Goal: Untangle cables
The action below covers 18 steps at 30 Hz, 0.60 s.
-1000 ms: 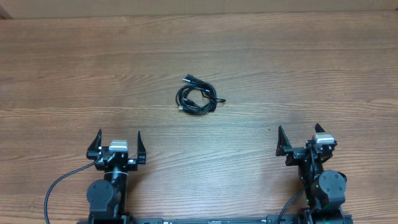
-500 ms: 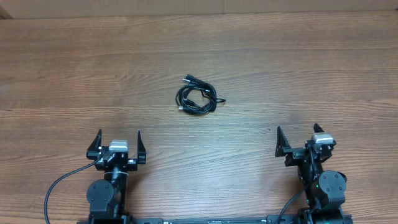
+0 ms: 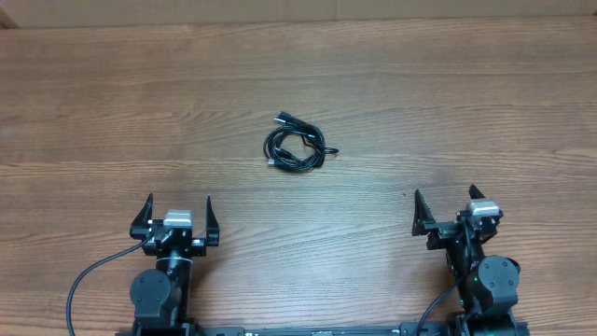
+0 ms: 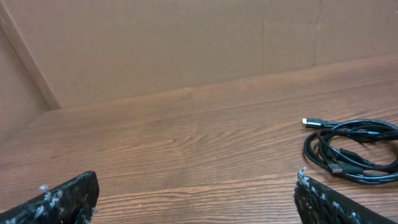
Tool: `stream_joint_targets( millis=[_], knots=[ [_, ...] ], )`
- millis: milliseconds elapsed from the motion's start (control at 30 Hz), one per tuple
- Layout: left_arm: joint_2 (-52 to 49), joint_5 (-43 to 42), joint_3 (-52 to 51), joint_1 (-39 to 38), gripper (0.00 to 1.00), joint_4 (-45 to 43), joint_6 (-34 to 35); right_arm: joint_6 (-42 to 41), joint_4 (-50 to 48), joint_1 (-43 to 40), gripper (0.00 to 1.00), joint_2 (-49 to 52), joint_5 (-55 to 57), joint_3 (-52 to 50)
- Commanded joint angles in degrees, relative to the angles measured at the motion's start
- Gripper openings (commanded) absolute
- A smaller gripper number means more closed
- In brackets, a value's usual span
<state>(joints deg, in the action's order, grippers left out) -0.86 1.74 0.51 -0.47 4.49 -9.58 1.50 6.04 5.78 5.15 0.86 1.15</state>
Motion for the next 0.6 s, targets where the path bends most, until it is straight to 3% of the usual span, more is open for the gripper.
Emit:
stream_joint_targets(
  millis=[0,333,500,567],
  knots=[
    [0.50,-0.28,-0.22,0.46,1.00,-0.04,0.39,-0.02,-0.33,0.37,1.00,0.04,0.33,-0.09],
    [-0.02,-0.70,-0.22,0.46,1.00,0.02,4.52,-0.24,-0.07,0.37,1.00,0.07,-1.73,-0.09],
    [-4.31,-3.67,0.04,0.44,1.00,0.24,6.60,-3.37,0.26,0.37,1.00,0.07,-2.47,0.17],
    [-7.54,-5.64,3.19,0.44,1.00,4.07,6.60,-4.57,3.67,0.37,1.00,0.09,-2.49,2.38]
  ],
)
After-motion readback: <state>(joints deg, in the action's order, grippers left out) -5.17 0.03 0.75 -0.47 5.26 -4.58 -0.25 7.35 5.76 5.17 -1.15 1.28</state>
